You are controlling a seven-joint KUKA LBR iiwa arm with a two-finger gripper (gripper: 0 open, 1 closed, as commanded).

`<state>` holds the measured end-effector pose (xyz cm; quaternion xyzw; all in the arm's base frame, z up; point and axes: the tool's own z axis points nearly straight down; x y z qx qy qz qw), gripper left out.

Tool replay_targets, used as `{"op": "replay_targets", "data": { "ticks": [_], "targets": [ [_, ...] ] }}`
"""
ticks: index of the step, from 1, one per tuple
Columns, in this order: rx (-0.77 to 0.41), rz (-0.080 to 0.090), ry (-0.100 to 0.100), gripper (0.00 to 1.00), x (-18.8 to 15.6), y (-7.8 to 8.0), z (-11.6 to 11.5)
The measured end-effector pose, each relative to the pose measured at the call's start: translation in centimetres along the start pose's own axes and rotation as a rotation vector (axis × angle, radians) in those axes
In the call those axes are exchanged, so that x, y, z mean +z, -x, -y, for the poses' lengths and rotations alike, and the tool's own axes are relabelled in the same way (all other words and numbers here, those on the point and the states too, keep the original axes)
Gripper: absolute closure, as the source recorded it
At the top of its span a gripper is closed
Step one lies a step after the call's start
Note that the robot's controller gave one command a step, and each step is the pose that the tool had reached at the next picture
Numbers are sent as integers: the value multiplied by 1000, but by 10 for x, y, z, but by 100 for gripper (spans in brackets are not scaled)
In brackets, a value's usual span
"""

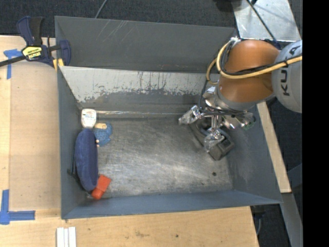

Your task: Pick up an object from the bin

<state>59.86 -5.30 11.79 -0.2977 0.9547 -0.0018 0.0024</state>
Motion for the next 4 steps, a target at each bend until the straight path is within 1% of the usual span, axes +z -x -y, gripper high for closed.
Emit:
{"op": "replay_targets", "data": {
  "ticks": [1,2,3,4],
  "targets": [
    [287,2,1,0,-17,1,38],
    [108,8,12,0,-28,-24,72],
    [-60,1,6,0,-22,-47,49],
    [-58,-4,8,0,-9,-63,7]
  ]
}}
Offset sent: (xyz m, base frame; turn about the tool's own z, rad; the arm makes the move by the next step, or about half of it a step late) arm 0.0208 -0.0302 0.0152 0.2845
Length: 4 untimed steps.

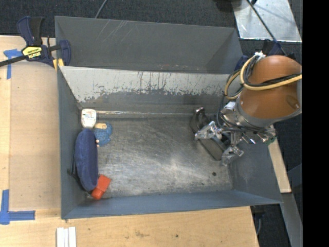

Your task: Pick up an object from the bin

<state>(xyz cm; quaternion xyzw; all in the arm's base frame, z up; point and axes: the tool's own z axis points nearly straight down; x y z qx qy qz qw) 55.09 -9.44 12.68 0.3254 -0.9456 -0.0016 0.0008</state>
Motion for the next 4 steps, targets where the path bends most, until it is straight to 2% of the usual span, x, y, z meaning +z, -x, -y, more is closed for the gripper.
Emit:
{"op": "replay_targets", "data": {
  "ticks": [1,2,3,4],
  "targets": [
    [90,3,-2,0,-11,39,53],
    [188,1,23,0,7,39,66],
    [239,6,-4,0,-23,22,62],
    [324,0,26,0,9,26,73]
  ]
}}
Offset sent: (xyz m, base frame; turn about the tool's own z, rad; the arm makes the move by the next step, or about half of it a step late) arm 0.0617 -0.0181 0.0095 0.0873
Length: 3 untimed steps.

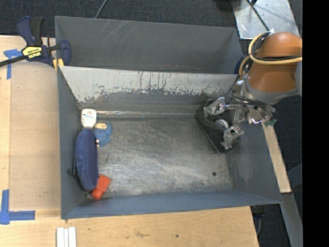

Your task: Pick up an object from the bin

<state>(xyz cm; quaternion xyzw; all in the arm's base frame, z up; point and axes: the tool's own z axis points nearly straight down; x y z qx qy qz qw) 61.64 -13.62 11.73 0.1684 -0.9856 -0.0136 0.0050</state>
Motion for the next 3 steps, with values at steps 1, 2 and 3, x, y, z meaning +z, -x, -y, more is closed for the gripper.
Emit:
{"op": "replay_targets", "data": {
  "ticks": [1,2,3],
  "targets": [
    [512,-19,-1,0,12,3,9],
    [594,-6,2,0,36,4,2],
    [593,-5,1,100,36,4,2]
  ]
}}
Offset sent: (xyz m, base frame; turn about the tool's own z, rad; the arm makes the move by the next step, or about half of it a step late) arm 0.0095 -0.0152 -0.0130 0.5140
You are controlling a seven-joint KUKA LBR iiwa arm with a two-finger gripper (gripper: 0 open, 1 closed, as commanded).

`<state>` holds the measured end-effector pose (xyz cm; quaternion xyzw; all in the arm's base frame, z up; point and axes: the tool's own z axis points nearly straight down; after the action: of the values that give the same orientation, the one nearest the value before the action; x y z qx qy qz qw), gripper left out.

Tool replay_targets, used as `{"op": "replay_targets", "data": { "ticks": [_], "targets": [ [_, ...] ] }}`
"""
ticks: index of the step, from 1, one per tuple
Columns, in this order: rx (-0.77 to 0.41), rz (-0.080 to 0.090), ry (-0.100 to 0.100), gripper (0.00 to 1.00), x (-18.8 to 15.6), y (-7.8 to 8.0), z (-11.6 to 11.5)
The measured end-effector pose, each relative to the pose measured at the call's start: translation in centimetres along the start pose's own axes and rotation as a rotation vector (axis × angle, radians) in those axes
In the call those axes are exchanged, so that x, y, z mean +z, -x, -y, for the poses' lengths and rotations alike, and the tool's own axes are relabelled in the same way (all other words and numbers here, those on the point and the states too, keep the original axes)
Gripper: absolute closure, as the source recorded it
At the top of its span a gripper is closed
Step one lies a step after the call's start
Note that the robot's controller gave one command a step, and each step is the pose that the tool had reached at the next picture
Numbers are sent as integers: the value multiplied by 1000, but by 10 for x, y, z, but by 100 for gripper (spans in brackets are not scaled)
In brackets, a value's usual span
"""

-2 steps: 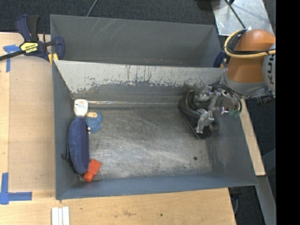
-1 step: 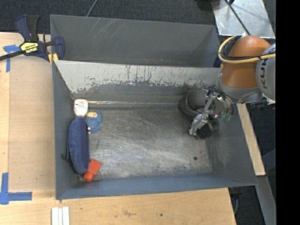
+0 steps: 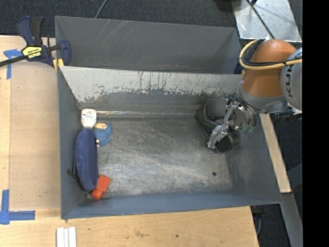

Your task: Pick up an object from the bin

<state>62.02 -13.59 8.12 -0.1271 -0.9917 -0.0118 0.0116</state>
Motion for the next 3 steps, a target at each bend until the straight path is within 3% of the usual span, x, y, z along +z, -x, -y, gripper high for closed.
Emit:
{"op": "replay_targets", "data": {
  "ticks": [1,2,3],
  "targets": [
    [35,1,-26,100,1,1,-10],
    [36,2,-25,0,1,1,-10],
    [90,12,-20,0,-2,-3,-8]
  ]
}}
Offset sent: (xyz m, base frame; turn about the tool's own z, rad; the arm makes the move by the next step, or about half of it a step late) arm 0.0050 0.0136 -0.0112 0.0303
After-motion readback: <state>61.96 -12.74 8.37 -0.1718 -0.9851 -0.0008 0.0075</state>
